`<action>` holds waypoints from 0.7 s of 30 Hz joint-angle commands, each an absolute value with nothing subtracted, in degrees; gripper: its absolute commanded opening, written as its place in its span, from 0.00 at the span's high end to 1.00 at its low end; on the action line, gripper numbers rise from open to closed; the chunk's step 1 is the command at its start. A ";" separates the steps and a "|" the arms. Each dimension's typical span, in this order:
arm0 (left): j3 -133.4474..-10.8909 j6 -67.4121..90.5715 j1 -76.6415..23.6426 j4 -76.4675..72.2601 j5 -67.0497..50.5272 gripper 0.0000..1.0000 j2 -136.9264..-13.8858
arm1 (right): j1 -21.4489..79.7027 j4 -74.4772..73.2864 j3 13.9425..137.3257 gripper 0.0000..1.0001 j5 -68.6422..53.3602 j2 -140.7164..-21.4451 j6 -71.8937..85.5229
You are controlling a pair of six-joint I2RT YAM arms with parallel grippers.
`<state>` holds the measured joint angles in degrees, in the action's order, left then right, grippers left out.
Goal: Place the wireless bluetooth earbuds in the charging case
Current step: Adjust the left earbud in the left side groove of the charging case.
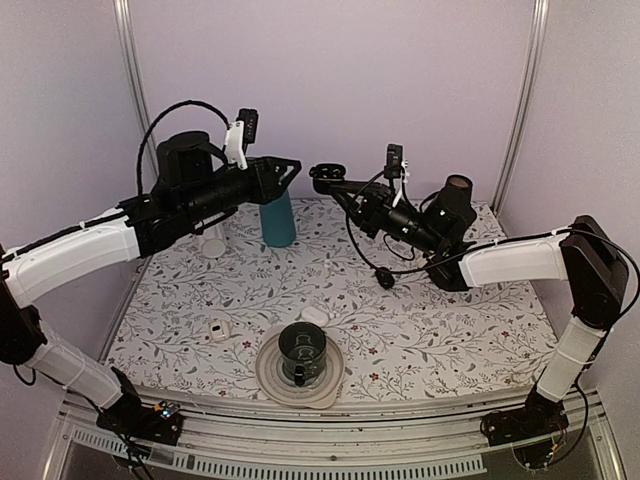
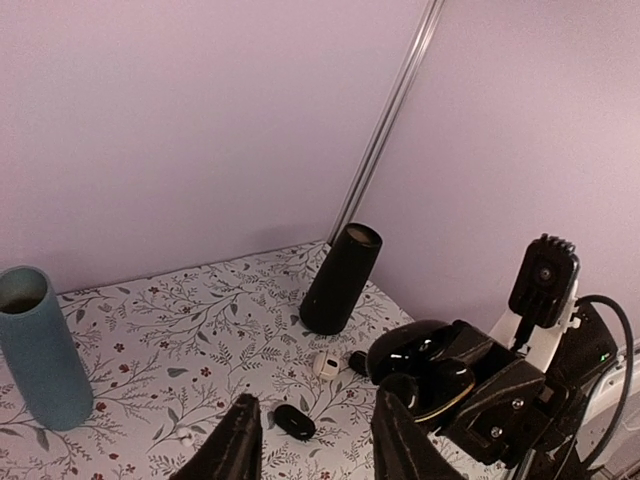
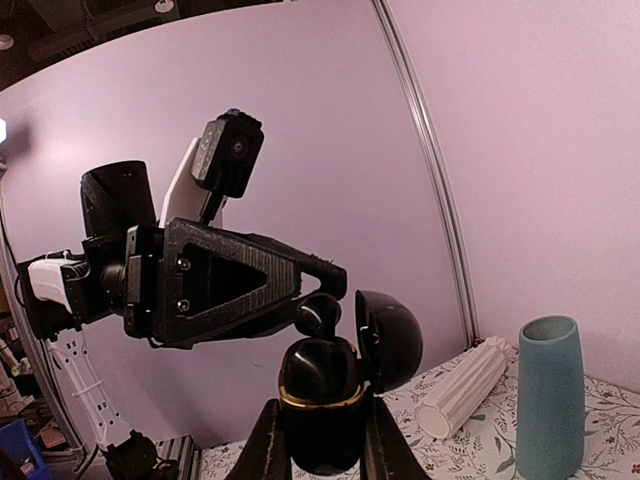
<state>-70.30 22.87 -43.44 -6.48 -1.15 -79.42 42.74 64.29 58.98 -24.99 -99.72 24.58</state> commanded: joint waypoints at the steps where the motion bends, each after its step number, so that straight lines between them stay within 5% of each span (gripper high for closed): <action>1: -72.86 23.61 -43.11 -2.04 0.42 0.61 -81.55 | 43.23 65.06 60.75 0.98 -24.78 -100.11 24.13; 21: -74.96 22.24 -43.70 -1.85 -2.21 0.62 -82.59 | 43.96 63.01 62.17 0.98 -23.66 -100.98 22.69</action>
